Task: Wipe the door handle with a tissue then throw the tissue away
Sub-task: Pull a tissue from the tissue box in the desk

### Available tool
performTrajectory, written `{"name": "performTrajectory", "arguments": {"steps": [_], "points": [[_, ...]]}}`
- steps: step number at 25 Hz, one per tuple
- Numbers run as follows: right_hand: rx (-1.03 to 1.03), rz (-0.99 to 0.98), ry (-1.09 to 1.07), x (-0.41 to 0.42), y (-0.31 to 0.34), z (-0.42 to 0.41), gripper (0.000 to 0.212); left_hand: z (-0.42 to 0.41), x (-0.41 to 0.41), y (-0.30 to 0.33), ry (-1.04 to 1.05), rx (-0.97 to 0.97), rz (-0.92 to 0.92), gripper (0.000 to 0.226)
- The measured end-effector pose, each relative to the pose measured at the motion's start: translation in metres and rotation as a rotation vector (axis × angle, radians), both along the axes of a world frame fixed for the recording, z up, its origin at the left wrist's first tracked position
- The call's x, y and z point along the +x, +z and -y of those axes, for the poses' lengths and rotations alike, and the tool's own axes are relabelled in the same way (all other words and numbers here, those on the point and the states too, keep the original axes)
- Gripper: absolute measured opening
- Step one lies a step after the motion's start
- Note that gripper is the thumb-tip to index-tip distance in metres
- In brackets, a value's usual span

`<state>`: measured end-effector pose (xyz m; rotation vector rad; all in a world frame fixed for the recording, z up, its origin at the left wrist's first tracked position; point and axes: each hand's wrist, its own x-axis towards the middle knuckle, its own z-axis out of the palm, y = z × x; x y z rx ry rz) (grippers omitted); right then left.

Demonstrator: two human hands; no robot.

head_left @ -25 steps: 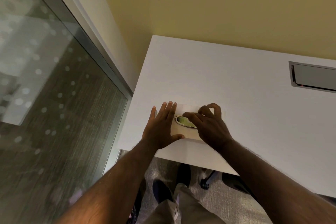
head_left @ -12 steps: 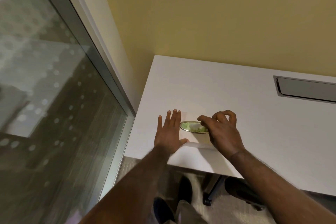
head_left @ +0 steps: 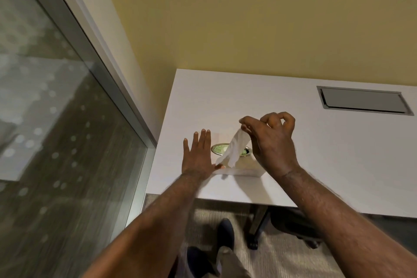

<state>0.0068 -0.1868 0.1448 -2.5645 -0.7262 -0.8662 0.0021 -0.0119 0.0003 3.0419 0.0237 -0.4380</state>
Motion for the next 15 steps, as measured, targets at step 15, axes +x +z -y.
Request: {"name": "performTrajectory", "arguments": {"steps": [15], "points": [[0.185, -0.466, 0.404, -0.067, 0.008, -0.053, 0.048, -0.027, -0.108, 0.050, 0.227, -0.387, 0.247, 0.091]]}}
